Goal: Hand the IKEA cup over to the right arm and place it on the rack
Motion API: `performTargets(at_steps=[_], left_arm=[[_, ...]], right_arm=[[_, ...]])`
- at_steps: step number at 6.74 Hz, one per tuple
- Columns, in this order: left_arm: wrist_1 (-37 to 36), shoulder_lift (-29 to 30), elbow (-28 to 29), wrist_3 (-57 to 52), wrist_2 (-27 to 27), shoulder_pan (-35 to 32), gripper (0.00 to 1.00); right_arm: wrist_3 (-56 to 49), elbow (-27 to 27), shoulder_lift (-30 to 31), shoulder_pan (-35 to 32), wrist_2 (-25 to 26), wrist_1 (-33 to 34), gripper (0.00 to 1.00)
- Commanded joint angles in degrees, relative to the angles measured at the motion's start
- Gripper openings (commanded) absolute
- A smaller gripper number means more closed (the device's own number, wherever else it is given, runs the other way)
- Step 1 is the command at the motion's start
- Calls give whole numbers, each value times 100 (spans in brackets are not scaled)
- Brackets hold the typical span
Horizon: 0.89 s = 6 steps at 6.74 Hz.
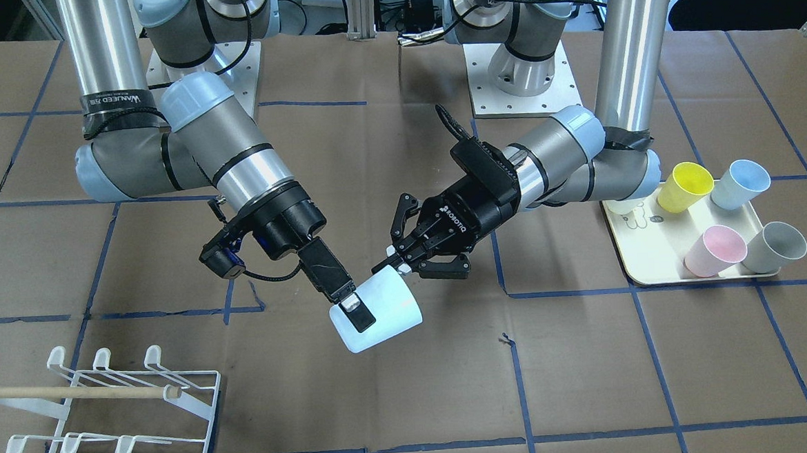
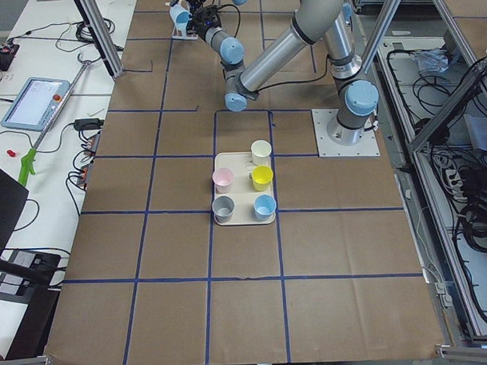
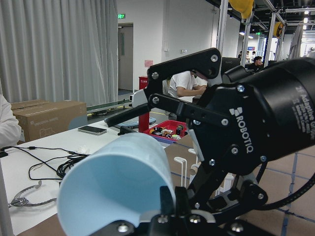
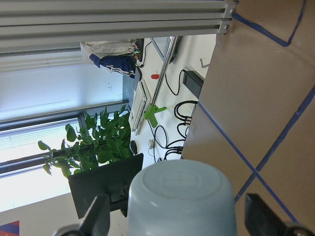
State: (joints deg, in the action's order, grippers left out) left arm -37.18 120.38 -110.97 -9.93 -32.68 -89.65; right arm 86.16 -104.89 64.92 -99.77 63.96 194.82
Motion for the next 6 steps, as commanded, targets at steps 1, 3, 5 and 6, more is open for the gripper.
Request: performTargets(at_steps=[1, 3, 5, 6], left_arm=[[0, -5, -12, 0, -2, 0, 1], [-9, -6, -21, 0, 7, 0, 1], [-9, -14, -12, 0, -2, 0, 5], [-9, -23, 40, 0, -2, 0, 17]], right_arm=[[24, 21, -58, -43, 11, -5, 95], [41, 21, -58, -43, -85, -5, 69], [42, 21, -50, -43, -77, 4, 59], [42, 21, -41, -34, -77, 4, 58]])
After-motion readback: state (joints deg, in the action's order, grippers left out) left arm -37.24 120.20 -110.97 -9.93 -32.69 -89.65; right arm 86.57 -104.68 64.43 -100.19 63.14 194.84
